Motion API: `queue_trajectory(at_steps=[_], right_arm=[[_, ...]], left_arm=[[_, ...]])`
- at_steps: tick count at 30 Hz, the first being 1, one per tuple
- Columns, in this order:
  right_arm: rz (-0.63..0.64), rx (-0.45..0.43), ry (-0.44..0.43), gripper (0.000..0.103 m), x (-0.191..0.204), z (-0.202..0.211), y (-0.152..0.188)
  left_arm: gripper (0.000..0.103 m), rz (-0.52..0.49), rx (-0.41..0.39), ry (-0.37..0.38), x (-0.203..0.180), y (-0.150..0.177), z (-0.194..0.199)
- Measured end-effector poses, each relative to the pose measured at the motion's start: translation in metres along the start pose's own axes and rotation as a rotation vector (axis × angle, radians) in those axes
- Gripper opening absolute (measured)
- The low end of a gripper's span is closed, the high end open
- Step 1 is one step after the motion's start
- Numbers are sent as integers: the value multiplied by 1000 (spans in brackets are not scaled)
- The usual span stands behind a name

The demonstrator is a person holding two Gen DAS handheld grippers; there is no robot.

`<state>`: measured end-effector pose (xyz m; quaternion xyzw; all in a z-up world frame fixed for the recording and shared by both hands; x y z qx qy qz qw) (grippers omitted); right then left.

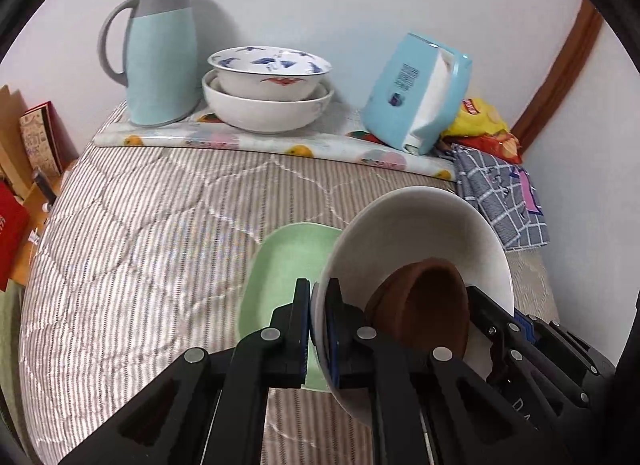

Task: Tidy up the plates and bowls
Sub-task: 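Lower the white bowl onto the light-green plate with both grippers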

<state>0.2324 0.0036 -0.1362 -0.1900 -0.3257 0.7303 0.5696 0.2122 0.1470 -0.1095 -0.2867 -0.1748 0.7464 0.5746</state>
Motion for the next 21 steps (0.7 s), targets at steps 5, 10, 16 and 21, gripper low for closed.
queue_trajectory(at_steps=[5,10,16,21], right_arm=[[14,10,-16,8,12,-12,-2],[6,32,-28,8,15,-25,2],[-9,55,-34,8,14,-40,8],[-11,73,-37,8,13,-49,11]], left_arm=[[8,16,8,-19,14,-3,-6],[8,24,28,-30,23,-2,-16],[8,18,57,-38,26,3,-28],[8,21,69,-44,28,6,-35]])
Point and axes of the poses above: each gripper's, at about its wrist camera, not at the fingertips, and z roughly against the way its jaws point, x to its left, y to its underside, the point moved 5 cm from there along -z, roughly the way its jaws point, and after that the axes turned 5 degrees about -x, right-handed, at the moved point
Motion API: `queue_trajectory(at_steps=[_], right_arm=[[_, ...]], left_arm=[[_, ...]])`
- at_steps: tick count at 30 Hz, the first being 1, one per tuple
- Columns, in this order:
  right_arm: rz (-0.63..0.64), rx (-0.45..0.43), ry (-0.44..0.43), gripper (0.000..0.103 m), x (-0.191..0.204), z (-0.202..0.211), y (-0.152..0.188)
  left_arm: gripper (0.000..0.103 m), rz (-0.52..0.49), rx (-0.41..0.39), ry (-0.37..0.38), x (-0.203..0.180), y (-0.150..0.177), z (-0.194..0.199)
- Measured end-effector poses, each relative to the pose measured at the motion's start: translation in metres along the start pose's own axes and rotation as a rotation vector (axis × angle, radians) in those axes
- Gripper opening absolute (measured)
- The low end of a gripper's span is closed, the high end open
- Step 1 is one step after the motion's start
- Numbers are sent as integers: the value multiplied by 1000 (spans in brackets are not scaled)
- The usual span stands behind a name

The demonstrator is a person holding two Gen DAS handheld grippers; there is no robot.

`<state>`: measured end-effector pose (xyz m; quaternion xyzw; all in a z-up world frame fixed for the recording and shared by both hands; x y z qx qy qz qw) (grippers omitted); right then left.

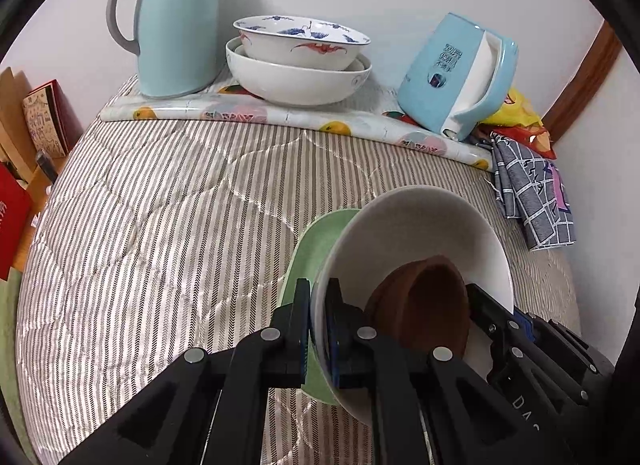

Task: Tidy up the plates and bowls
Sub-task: 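Lower the white bowl onto the light-green plate with both grippers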

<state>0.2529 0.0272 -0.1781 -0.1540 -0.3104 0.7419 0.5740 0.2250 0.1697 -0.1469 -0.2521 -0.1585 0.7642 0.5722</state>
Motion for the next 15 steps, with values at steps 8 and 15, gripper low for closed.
queue_trajectory(at_steps=[8,15], right_arm=[[1,37,-3,8,-2,-12,4],[-2,75,-15,9,-8,-25,8]], left_arm=[[8,5,31,-1,3,4,-13],[9,5,51,-8,1,8,-26]])
Point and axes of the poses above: each gripper's, at about its wrist camera, not at the fingertips, and z roughly against the way its jaws point, x to its left, y to its underside, the point moved 5 cm from there along -z, roughly the way its jaws point, and after that the axes turned 5 degrees about -x, right-handed, at the moved point
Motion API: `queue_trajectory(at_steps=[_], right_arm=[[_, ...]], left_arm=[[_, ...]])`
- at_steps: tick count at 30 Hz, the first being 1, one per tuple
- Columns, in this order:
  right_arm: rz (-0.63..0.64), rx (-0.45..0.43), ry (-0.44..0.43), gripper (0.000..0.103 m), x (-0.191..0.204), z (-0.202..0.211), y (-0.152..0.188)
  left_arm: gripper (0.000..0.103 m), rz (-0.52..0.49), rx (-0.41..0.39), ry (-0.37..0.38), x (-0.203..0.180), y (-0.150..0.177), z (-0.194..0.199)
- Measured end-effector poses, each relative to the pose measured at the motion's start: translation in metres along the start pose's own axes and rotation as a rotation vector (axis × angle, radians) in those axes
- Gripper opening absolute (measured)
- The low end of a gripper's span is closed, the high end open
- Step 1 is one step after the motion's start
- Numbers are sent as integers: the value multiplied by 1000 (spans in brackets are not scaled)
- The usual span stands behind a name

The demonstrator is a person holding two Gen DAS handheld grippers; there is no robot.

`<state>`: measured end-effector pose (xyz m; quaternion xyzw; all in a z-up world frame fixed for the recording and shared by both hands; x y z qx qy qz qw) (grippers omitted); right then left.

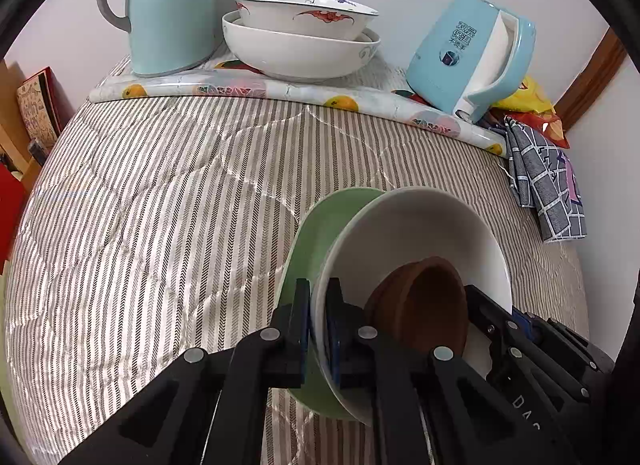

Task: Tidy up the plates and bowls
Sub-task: 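Lower the white bowl onto the light-green plate with both grippers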

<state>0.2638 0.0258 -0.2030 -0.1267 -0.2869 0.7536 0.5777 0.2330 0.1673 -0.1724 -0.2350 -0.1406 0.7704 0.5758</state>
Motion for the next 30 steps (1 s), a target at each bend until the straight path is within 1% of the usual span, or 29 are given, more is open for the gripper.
queue_trajectory(at_steps=[3,7,16,20,24,27,30], right_arm=[[2,6,-2,10,1,-2,-1],[-11,4,-28,11,0,-3,-2],[-6,9,-25,12,0,-5,-3],[-10,10,-20,12,-2,-4,-3],[-5,6,-16,17,-5,-1,-2],[0,7,-25,17,-6,2,-2],[5,-2,-15,18,-7,6,-3]], left_arm=[[9,3,9,5,0,-2,-2],[9,8,20,10,1,-2,-6],[11,31,31,50,4,-2,-7],[12,24,37,42,5,-2,-8],[12,18,38,33,4,-2,-8],[12,10,44,23,4,-3,-7],[14,12,53,17,5,-3,-8]])
Point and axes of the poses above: each gripper's, at about its wrist camera, not at the fingertips, and z roughly against the way its jaws point, x to its left, y to its underside, the point moved 5 cm from there along -z, roughly the way its jaws point, and after that the axes turned 5 degrees about -x, right-handed, at the moved point
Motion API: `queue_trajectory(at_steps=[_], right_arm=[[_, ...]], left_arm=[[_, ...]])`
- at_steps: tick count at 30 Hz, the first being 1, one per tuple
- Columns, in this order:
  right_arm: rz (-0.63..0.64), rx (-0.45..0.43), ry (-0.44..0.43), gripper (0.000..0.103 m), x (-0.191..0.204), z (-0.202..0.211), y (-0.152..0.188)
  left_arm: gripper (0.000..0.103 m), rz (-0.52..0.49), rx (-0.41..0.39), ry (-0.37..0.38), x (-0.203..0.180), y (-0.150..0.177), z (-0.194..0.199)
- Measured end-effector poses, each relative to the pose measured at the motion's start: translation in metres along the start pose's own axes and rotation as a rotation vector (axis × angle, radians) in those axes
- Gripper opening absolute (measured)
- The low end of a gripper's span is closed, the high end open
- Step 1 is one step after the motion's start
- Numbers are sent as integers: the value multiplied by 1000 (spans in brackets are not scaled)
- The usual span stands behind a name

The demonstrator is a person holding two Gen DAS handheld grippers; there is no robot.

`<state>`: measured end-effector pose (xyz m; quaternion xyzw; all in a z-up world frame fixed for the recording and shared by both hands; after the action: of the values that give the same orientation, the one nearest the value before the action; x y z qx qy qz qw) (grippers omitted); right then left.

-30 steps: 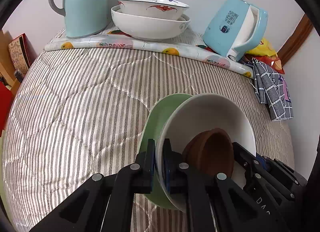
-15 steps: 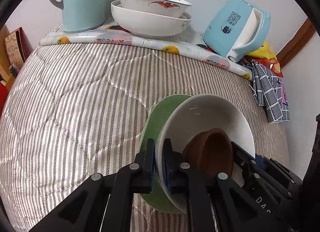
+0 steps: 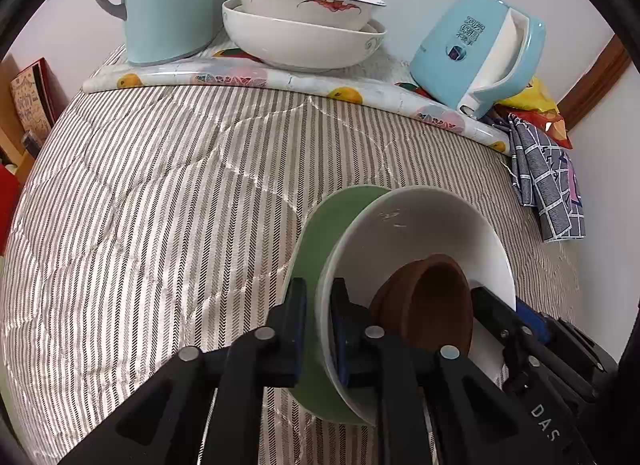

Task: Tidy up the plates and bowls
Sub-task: 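Lower the white bowl onto the light-green plate with both grippers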

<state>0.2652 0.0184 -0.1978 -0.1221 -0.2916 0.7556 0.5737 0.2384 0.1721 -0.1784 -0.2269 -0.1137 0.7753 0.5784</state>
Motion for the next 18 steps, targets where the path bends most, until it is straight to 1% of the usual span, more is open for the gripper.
queue_trajectory(at_steps=[6,12,14,16,18], right_arm=[[-3,-6,-10,20,-3,5,3],[1,-1,-9,20,-2,7,5],[2,-3,-6,20,-2,9,6],[4,-5,-6,20,-2,12,7],[9,-9,-3,20,-1,16,8]], left_arm=[[15,7,12,2,2,3,2],[16,3,-5,-7,1,4,14],[17,3,-9,-7,2,4,18],[23,0,-16,-23,4,5,23],[24,5,-21,-23,5,6,26]])
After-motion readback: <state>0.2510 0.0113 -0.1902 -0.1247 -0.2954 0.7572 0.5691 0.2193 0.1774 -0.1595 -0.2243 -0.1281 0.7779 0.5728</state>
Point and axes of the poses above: each gripper's, at about its wrist camera, not at the fingertips, and z roughly against the way its jaws point, x to its left, y to its underside, the point moved 5 cm from there along -z, roughly the way its jaws point, and after that the axes turned 5 degrees about -x, right-handed, at the moved point
